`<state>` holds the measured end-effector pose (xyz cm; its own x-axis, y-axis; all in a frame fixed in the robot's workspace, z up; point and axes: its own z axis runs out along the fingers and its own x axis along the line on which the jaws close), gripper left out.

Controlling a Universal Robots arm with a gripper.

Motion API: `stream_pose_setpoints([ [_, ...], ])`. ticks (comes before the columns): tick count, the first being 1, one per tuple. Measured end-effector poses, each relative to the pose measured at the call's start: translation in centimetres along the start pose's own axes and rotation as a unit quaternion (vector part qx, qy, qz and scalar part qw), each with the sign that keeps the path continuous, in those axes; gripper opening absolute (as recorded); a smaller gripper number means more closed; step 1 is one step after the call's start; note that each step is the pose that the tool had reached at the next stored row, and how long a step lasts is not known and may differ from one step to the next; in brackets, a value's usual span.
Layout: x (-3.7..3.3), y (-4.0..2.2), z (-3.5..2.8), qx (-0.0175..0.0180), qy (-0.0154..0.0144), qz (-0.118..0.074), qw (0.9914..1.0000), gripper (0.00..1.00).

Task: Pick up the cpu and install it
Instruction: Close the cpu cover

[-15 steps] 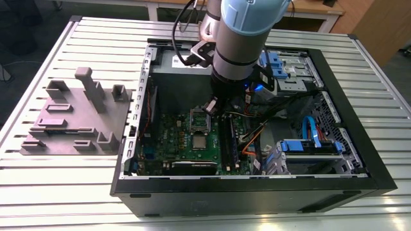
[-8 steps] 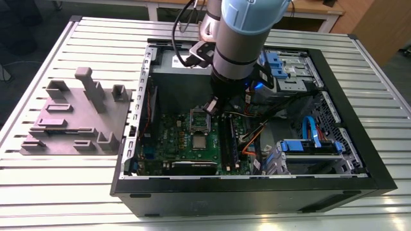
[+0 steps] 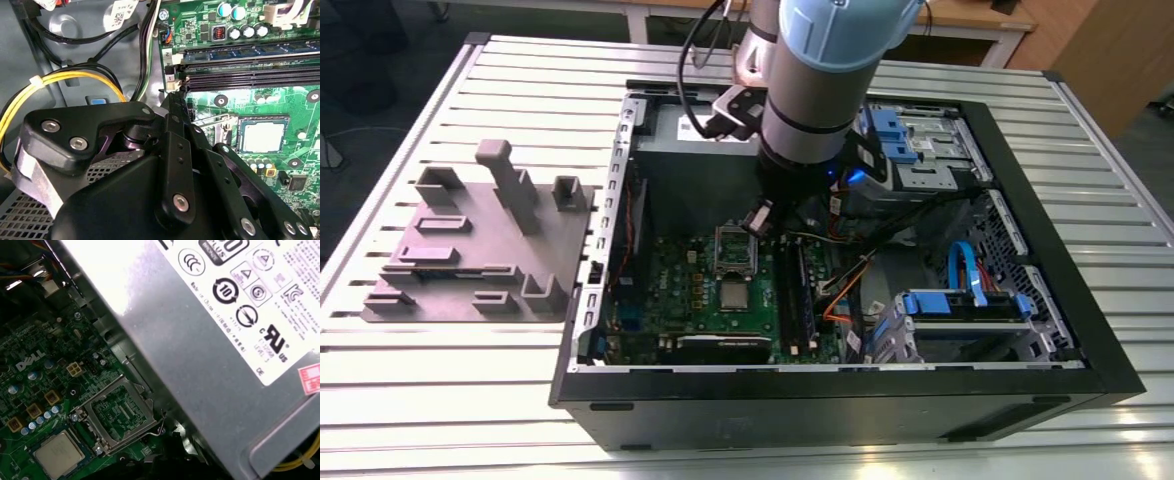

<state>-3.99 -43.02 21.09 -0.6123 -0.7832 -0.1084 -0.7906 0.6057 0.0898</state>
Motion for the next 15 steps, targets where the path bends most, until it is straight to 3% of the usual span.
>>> stream_pose_setpoints([
  [15,0.08,0.87,0.63,0.0021,-0.0014,-0.003,0.99999,0.10],
])
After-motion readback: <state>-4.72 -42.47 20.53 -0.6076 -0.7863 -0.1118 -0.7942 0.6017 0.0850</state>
